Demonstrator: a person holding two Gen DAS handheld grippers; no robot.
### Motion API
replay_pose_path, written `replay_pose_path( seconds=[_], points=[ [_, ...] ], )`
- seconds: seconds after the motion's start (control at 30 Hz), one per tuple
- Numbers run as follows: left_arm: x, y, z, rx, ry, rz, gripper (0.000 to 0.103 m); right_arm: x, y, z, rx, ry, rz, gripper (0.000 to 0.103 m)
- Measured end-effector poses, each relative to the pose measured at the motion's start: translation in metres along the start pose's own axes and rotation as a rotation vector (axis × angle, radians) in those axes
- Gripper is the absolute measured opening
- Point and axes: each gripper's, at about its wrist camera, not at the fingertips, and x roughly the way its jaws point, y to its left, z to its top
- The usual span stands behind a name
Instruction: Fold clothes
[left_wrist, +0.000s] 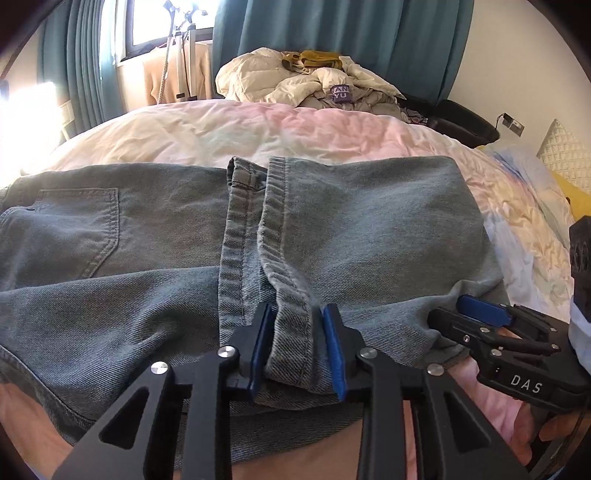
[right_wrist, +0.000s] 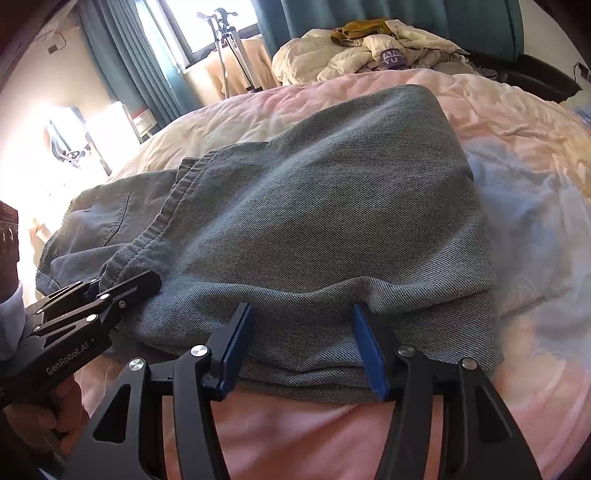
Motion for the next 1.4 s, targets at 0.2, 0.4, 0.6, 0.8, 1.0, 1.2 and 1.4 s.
replay_pose_path(
  seconds=[0.2,0.4,0.6,0.8,1.0,1.2,1.4],
  points=[
    [-0.031,0.005,0.006,-0.047,-0.108,0.004,0.003,-0.008,0.001,0.000,-0.018,-0.012,-0.010,0.055],
    [-0.067,0.014,0.012,-0.113,-0.157,-0.046,0.003,-0.037,0.009,0.002,-0.056,-0.124,0.014,0.055],
    [-0.029,0.020,0.001,-0.133,-0.002,0.025,0.003,-0.020,0.019,0.001,-0.082,-0.092,-0.004,0.055],
    [-0.016,0.002,-0.001,-0.036,-0.011,0.069,0.005,0.009,0.010,-0.003,-0.057,-0.009,-0.003,0.056],
    [-0.035,0.001,0.001,-0.044,-0.064,0.015,0.010,-0.022,-0.015,-0.001,0.092,-0.089,0.080,0.056],
    [-0.037,0.005,0.005,-0.074,-0.088,0.020,0.014,-0.044,-0.063,0.011,0.288,-0.197,0.049,0.056],
    [-0.033,0.011,0.006,-0.094,-0.078,0.039,0.016,-0.021,-0.118,0.012,0.478,-0.125,0.018,0.063]
  ],
)
